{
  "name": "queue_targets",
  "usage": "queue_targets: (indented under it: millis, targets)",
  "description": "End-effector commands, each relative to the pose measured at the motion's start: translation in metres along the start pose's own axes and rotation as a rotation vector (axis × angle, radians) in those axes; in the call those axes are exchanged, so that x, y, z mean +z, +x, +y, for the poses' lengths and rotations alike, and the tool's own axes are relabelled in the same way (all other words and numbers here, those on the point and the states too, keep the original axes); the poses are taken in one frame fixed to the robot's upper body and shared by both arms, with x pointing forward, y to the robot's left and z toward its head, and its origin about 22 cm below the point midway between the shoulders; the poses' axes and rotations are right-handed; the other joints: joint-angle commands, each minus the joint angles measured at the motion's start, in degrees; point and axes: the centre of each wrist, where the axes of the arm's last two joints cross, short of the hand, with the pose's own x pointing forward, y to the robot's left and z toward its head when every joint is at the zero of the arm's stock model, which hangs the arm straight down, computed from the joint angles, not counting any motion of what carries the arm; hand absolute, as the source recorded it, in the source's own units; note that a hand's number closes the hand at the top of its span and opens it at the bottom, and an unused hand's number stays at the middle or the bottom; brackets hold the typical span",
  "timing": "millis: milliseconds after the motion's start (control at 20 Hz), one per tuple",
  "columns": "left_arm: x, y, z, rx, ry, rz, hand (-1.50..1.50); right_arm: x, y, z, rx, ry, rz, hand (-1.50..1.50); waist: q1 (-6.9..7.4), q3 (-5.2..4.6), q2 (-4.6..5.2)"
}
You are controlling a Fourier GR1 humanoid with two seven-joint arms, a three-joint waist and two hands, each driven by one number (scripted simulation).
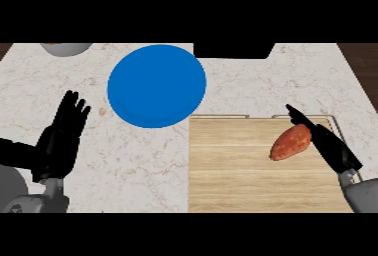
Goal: Pick the sweet potato from the tray and place it in the plate
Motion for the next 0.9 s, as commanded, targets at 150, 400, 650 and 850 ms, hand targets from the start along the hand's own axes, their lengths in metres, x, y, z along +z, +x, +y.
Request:
queue_targets:
  millis: [150, 400, 650, 850]
  targets:
    - [0.002, -0.004, 0.021, -0.177, -0.019, -0.011, 0.0, -0.024, 0.042, -0.031, -0.428, -0.578, 0.008, 1.5, -1.16, 2.04, -0.32]
    - [0.012, -0.013, 0.038, -0.283, -0.035, 0.036, 0.0, 0.002, 0.019, -0.093, -0.229, -1.149, 0.136, -1.5, -3.35, 1.37, -0.61]
    - [0.012, -0.02, 0.032, -0.311, -0.115, 0.02, 0.0, -0.033, 0.035, -0.032, -0.281, -1.448, 0.053, -1.5, 0.51, 1.6, 0.11]
    - [0.013, -0.031, 0.027, -0.319, -0.116, 0.016, 0.0, -0.05, 0.021, 0.016, -0.216, -1.531, 0.099, -1.5, 0.43, 1.44, 0.17]
